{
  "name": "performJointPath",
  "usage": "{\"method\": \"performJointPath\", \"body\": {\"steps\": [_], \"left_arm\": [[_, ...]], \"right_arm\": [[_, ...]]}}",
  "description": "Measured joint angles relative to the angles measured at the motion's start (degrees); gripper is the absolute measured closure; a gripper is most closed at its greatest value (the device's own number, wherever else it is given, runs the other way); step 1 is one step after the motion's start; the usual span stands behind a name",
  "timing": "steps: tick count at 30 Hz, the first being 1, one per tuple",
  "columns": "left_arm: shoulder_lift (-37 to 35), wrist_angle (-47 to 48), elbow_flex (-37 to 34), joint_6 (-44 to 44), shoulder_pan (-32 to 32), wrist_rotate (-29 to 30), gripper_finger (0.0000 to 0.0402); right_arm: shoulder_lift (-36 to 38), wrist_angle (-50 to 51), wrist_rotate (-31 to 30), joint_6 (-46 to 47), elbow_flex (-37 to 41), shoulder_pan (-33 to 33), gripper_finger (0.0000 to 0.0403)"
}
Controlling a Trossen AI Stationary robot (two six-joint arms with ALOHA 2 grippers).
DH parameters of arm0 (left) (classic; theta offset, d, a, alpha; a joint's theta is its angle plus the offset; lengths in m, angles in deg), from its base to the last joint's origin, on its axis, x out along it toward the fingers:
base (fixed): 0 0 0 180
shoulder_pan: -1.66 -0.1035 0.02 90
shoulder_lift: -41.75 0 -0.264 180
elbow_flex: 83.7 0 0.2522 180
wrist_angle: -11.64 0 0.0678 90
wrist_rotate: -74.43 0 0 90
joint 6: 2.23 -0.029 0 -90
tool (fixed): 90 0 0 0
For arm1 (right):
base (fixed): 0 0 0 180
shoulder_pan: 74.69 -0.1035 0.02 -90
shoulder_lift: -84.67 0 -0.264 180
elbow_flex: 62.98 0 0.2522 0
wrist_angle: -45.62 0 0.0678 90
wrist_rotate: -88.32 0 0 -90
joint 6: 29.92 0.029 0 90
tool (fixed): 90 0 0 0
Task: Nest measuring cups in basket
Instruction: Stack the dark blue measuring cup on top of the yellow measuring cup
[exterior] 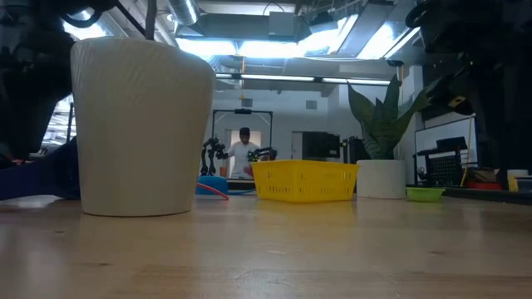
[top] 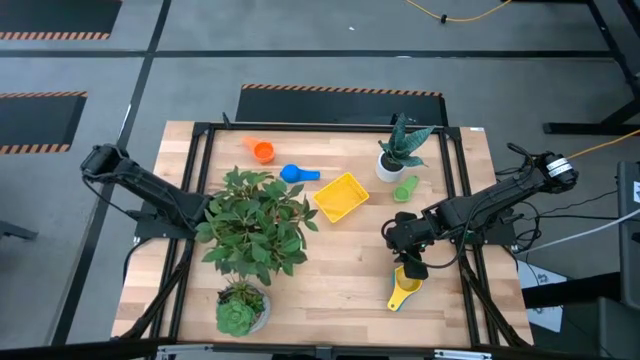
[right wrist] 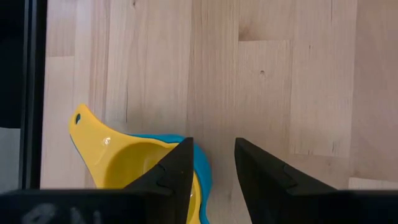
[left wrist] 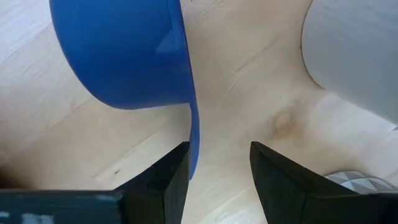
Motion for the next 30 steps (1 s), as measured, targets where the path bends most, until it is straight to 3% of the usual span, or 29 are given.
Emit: {"method": "performJointPath", "body": {"steps": [8, 30], "left_arm": [[0.02, 0.14, -0.04, 2.83, 2.47, 3.57, 0.0241], [0.23, 1.95, -0.22, 6.13, 6.12, 2.58, 0.0241]], "right_arm": [[0.00, 0.00, 0.00, 0.00, 0.00, 0.00, 0.0281], [0.02, -0.04, 0.00, 0.00, 0.00, 0.00, 0.0281]]}}
